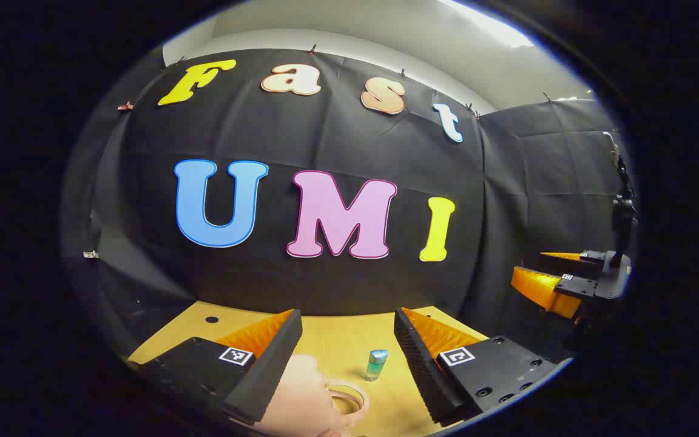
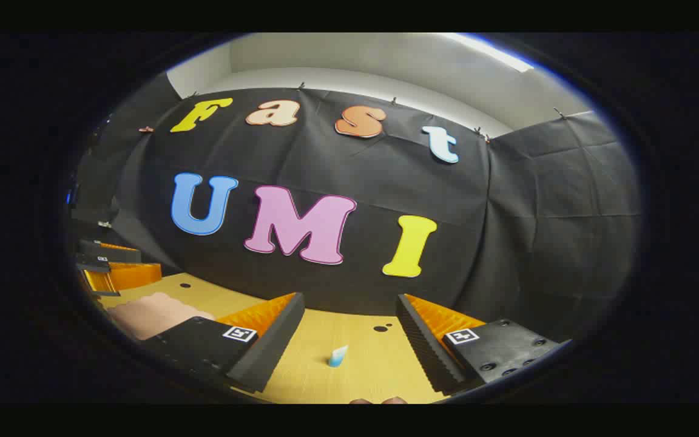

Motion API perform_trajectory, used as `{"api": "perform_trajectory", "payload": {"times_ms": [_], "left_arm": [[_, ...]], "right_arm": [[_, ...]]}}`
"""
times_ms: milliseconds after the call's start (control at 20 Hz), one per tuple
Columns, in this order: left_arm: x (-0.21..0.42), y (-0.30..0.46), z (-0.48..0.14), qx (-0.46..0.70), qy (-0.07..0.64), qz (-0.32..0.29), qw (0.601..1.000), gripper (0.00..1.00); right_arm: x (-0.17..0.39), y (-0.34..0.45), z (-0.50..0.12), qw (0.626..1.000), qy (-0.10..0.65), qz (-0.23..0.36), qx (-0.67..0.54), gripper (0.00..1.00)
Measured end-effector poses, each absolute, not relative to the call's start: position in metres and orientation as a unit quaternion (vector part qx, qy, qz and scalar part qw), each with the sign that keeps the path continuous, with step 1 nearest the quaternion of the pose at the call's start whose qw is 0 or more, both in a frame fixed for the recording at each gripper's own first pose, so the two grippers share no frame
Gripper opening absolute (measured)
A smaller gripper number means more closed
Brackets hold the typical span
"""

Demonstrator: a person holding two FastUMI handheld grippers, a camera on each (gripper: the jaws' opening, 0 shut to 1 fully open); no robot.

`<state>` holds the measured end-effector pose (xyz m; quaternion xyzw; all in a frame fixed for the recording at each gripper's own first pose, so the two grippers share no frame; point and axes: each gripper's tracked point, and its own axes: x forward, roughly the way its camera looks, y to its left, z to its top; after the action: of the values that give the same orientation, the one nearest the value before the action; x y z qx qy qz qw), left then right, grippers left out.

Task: First open the suitcase, pack the skin care products into it, and then close the suitcase.

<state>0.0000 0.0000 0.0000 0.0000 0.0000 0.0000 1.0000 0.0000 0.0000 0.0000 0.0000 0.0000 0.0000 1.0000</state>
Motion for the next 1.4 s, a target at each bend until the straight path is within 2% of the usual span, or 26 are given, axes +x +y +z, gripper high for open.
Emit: {"api": "perform_trajectory", "payload": {"times_ms": [650,900,1150,1400], "left_arm": [[0.001,-0.002,-0.009,-0.001,0.011,-0.009,1.0,0.96],[0.005,-0.018,-0.034,-0.009,0.038,-0.027,0.999,0.96],[0.023,-0.042,-0.106,-0.029,0.111,-0.049,0.992,0.96],[0.047,-0.053,-0.207,-0.052,0.245,-0.017,0.968,0.96]], "right_arm": [[0.005,0.002,-0.004,1.0,0.004,0.005,0.0,0.96],[0.009,0.003,-0.003,1.0,0.001,0.008,-0.001,0.96],[0.011,0.004,-0.01,1.0,0.004,0.022,-0.012,0.96],[0.024,-0.004,-0.035,0.998,0.018,0.06,-0.028,0.96]]}}
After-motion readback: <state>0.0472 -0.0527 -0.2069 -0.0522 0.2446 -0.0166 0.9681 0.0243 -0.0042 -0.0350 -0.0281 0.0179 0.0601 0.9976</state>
